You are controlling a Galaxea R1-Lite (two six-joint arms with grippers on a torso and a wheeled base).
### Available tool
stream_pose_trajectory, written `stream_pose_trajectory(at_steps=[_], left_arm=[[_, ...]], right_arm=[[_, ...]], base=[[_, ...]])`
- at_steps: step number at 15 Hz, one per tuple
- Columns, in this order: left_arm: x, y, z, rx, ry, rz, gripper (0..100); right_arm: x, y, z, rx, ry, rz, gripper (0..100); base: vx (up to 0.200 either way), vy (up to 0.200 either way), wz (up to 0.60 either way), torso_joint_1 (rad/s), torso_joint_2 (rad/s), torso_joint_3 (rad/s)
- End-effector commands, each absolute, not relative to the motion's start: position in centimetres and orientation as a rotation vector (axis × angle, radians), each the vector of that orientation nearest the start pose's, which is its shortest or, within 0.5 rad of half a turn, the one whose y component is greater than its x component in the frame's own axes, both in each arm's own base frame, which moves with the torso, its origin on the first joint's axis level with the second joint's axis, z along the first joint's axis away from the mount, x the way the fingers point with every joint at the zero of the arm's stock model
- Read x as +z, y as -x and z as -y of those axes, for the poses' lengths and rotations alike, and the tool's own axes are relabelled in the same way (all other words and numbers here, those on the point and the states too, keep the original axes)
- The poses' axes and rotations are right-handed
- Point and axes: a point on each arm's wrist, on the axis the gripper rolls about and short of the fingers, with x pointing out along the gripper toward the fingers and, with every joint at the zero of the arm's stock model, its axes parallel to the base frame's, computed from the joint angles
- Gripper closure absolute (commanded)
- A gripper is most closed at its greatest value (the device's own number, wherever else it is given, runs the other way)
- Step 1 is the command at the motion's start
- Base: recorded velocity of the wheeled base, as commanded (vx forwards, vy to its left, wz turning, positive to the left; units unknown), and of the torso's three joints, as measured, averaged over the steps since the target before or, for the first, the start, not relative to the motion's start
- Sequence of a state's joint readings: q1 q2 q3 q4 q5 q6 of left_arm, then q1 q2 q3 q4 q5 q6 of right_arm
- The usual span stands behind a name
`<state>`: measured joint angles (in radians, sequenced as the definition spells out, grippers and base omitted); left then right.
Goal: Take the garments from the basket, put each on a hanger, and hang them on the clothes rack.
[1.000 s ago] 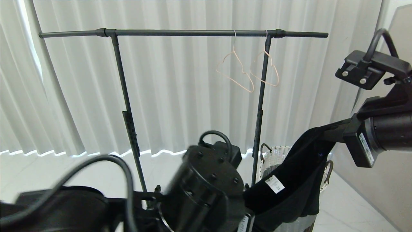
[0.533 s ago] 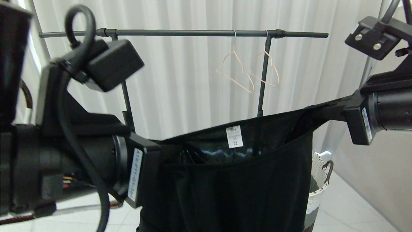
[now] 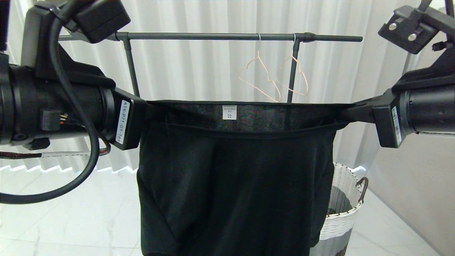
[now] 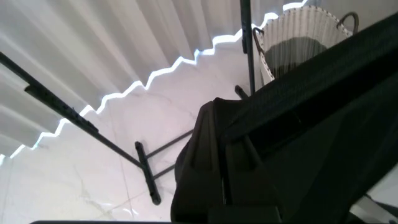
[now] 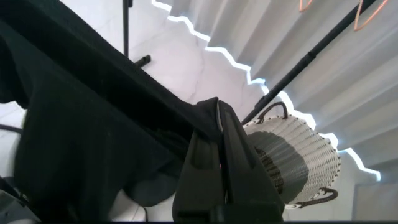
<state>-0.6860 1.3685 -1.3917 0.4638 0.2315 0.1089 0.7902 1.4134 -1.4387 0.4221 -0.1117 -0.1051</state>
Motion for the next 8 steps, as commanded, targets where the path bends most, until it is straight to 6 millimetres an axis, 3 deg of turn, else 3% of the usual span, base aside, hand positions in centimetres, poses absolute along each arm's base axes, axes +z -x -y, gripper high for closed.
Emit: stream_pose_trajectory(at_steps=[1,5,8], left_arm=[[32.8,-16.6,12.9,-0.469,-0.308,-0.382,100],[33.1,-15.9,12.7,-0.48,-0.323,-0.363,100],[33.1,-15.7,13.3,-0.514,-0.347,-0.356,100]], right_arm=[[34.0,-16.1,-15.7,0.681,0.272,-0.323,100],[34.0,-17.0,-16.4,0.678,0.274,-0.331,100],[34.5,-14.6,-14.1,0.679,0.286,-0.376,100]], base=[[0.0,0.0,0.0,0.0,0.0,0.0],[0.0,0.0,0.0,0.0,0.0,0.0],[0.0,0.0,0.0,0.0,0.0,0.0]])
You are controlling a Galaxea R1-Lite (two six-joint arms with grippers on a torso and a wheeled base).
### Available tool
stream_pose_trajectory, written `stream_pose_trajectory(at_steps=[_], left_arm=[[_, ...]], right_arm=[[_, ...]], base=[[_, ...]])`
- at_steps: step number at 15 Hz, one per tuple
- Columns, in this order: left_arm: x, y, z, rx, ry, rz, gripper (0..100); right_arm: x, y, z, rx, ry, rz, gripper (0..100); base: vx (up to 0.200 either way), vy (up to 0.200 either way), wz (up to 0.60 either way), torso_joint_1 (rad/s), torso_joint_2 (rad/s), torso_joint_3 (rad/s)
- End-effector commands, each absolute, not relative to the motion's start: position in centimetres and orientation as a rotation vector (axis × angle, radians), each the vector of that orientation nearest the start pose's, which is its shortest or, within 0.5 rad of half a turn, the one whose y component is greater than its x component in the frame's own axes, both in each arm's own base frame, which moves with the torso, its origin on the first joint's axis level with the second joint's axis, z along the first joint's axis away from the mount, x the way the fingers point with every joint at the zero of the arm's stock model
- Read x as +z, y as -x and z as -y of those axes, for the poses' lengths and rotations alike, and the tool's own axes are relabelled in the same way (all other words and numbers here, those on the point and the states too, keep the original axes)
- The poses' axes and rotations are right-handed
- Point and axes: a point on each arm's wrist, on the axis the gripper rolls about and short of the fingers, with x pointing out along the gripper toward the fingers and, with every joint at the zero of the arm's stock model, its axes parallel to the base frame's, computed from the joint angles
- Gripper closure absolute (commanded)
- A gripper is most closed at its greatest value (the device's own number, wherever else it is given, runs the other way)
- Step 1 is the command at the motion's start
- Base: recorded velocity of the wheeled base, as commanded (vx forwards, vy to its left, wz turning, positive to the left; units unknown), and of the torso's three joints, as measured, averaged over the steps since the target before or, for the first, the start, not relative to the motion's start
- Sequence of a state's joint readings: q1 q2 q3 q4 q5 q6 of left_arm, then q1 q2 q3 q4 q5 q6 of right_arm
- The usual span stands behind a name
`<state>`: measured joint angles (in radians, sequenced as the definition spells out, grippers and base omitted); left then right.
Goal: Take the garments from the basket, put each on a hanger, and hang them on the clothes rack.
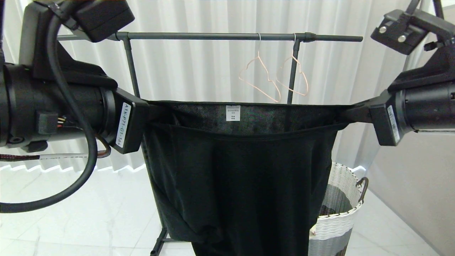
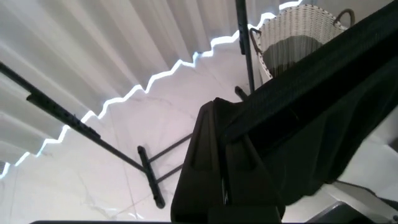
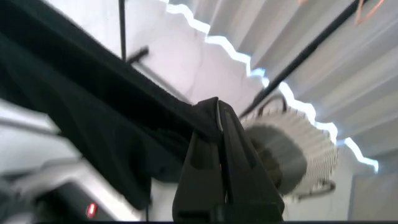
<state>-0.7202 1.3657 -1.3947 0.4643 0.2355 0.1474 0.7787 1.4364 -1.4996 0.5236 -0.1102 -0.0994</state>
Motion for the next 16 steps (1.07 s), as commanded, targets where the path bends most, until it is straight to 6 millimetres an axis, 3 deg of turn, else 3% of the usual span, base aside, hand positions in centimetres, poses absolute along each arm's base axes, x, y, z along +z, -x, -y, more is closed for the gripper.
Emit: stream_pose_trajectory(at_steps=[1,4,6,10,12,14,16], left_arm=[[32.8,-16.2,13.7,-0.52,-0.373,-0.363,100],[33.6,-18.6,16.7,-0.57,-0.369,-0.334,100],[34.3,-19.7,18.5,-0.674,-0.346,-0.309,100],[33.7,-19.6,19.5,-0.726,-0.349,-0.326,100],[33.9,-17.9,17.8,-0.712,-0.356,-0.335,100],[33.6,-14.8,14.9,-0.718,-0.359,-0.406,100],[33.4,-11.0,14.2,-0.812,-0.284,-0.443,100]], right_arm=[[34.9,-13.4,-13.0,0.686,0.291,-0.384,100],[35.0,-9.9,-10.1,0.778,0.285,-0.431,100],[34.8,-8.7,-10.2,0.898,0.29,-0.441,100],[34.7,-8.2,-10.9,0.955,0.307,-0.441,100],[34.9,-9.8,-11.1,0.866,0.286,-0.424,100],[35.5,-12.2,-12.5,0.799,0.258,-0.356,100],[35.8,-14.3,-14.5,0.795,0.239,-0.315,100]], base=[[0.0,0.0,0.0,0.0,0.0,0.0],[0.0,0.0,0.0,0.0,0.0,0.0],[0.0,0.0,0.0,0.0,0.0,0.0],[0.0,0.0,0.0,0.0,0.0,0.0],[0.0,0.0,0.0,0.0,0.0,0.0],[0.0,0.0,0.0,0.0,0.0,0.0],[0.0,0.0,0.0,0.0,0.0,0.0]])
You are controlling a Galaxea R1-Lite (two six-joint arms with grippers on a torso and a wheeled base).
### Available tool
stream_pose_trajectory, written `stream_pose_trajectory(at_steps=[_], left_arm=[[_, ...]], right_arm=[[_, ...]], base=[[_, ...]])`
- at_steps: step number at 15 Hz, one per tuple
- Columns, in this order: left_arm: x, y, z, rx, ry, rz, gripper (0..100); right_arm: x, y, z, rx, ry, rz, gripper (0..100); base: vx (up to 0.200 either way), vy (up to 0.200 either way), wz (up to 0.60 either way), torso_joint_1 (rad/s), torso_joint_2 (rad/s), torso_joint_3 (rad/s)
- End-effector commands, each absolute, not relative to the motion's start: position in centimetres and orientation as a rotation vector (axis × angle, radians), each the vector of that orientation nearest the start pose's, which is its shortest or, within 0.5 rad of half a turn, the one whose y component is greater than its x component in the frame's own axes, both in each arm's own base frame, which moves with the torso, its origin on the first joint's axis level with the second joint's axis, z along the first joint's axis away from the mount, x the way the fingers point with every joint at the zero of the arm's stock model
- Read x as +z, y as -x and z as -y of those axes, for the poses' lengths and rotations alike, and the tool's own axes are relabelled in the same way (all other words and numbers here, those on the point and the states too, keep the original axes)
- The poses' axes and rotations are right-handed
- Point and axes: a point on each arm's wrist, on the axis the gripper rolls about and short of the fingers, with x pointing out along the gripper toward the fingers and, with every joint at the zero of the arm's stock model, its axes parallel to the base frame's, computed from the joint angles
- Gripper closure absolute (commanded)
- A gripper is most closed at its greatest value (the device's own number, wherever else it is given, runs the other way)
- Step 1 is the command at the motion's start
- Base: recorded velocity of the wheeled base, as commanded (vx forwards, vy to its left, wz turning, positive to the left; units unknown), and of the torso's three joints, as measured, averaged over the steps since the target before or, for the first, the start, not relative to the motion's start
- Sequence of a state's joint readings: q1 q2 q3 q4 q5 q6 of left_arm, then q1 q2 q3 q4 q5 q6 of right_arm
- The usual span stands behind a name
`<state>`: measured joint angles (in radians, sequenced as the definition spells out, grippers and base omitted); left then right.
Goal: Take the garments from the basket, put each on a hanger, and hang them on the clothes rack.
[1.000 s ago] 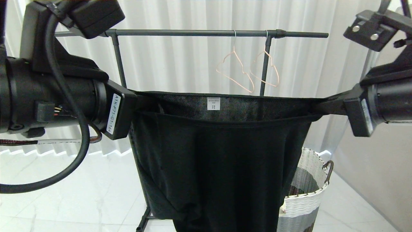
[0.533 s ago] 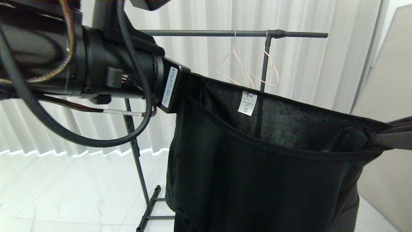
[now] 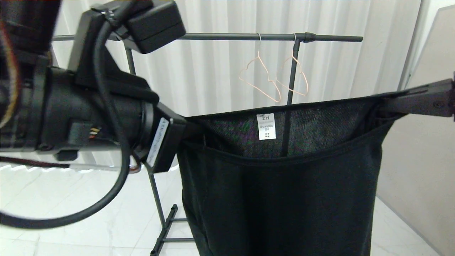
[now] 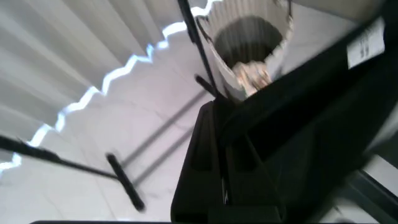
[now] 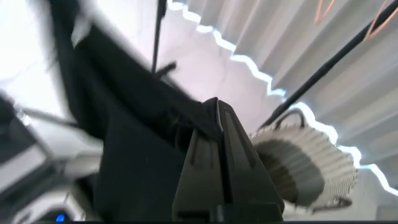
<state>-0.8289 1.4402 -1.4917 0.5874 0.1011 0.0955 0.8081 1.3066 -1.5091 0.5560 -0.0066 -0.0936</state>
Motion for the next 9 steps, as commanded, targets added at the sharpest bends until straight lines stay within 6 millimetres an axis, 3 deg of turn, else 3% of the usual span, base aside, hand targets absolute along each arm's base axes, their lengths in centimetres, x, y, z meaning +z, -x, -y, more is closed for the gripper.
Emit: stream_pose_trajectory(at_steps=[1,3,9], left_arm=[[33.3,-10.1,14.2,-0.851,-0.277,-0.444,100],[32.8,-8.0,14.7,-0.961,-0.305,-0.447,100],[32.7,-7.9,15.1,-0.962,-0.32,-0.444,100]], right_arm=[[35.9,-14.8,-15.1,0.798,0.234,-0.307,100],[36.3,-16.6,-17.2,0.821,0.214,-0.253,100],[37.0,-17.3,-17.9,0.822,0.205,-0.235,100]], base=[[0.0,0.0,0.0,0.0,0.0,0.0],[0.0,0.0,0.0,0.0,0.0,0.0],[0.0,0.0,0.0,0.0,0.0,0.0]])
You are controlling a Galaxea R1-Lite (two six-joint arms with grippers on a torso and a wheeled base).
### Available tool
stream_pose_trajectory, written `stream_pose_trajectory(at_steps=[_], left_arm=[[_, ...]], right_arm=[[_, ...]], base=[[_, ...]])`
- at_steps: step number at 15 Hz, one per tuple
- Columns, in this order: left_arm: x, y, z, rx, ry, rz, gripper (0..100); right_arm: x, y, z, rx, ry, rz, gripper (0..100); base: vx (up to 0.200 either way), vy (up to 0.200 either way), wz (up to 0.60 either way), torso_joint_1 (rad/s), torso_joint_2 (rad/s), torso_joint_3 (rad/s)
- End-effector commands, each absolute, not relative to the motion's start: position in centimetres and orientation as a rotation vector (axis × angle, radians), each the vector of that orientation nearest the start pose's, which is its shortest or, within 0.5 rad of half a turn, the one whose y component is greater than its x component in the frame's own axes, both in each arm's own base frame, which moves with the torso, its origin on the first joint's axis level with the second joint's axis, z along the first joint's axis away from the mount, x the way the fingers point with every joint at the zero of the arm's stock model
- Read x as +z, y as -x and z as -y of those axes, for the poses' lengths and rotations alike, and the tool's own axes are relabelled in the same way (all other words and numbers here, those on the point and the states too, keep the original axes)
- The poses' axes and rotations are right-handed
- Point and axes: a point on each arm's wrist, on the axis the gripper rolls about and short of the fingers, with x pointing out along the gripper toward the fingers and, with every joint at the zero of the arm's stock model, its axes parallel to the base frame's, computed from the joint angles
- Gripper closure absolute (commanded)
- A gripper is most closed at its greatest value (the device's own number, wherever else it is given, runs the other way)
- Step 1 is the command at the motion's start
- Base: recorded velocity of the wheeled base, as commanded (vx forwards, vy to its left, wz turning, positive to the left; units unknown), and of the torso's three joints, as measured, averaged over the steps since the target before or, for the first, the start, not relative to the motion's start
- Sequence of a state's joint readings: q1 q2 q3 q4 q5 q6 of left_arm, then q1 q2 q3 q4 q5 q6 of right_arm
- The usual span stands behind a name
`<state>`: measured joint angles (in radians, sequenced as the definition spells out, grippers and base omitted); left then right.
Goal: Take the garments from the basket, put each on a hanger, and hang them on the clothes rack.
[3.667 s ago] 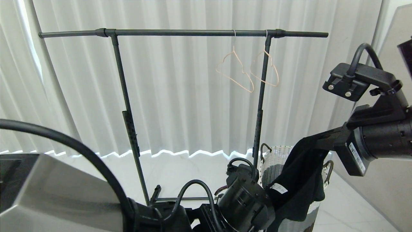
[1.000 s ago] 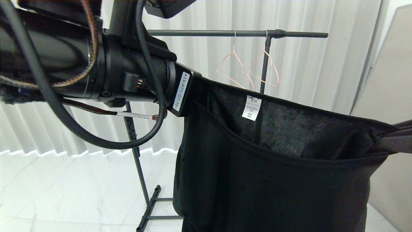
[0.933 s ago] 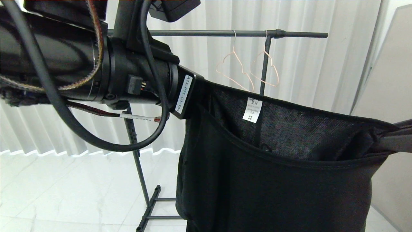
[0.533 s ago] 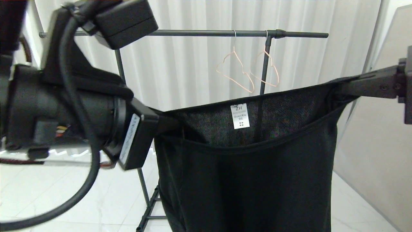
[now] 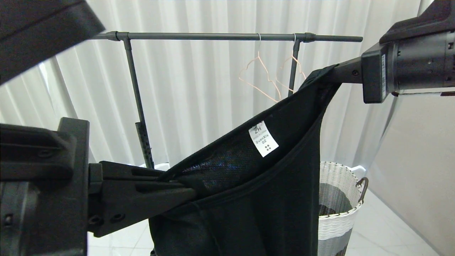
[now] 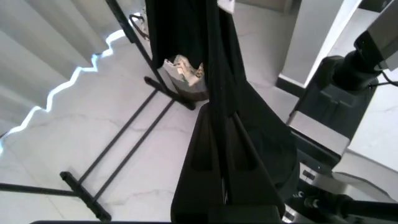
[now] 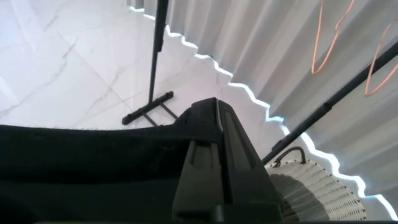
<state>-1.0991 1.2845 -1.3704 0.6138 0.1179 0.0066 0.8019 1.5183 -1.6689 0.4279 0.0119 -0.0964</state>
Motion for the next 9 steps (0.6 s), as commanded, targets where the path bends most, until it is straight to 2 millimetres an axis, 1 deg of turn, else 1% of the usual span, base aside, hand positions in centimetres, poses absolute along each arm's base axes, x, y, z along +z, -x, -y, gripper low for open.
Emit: stream_pose_trajectory(at_steps=[1,4,5,6,7,8,9], left_arm=[[32.6,-7.9,15.1,-0.962,-0.321,-0.447,100],[32.7,-8.0,15.0,-0.958,-0.321,-0.445,100],[32.8,-8.3,15.0,-0.926,-0.334,-0.433,100],[32.8,-9.6,15.1,-0.846,-0.379,-0.42,100],[33.1,-11.9,15.0,-0.737,-0.426,-0.405,100],[33.3,-12.8,15.0,-0.702,-0.43,-0.404,100],[34.1,-15.3,15.5,-0.629,-0.39,-0.394,100]], right_arm=[[37.0,-17.3,-17.9,0.819,0.205,-0.235,100],[37.0,-17.1,-17.6,0.811,0.208,-0.24,100],[37.1,-16.5,-16.6,0.793,0.218,-0.266,100],[37.4,-15.8,-15.2,0.763,0.227,-0.292,100],[37.7,-14.7,-13.8,0.751,0.23,-0.308,100],[37.7,-14.2,-13.3,0.75,0.234,-0.318,100],[37.7,-12.8,-12.0,0.754,0.247,-0.352,100]], base=[[0.0,0.0,0.0,0.0,0.0,0.0],[0.0,0.0,0.0,0.0,0.0,0.0],[0.0,0.0,0.0,0.0,0.0,0.0],[0.0,0.0,0.0,0.0,0.0,0.0],[0.0,0.0,0.0,0.0,0.0,0.0],[0.0,0.0,0.0,0.0,0.0,0.0],[0.0,0.0,0.0,0.0,0.0,0.0]])
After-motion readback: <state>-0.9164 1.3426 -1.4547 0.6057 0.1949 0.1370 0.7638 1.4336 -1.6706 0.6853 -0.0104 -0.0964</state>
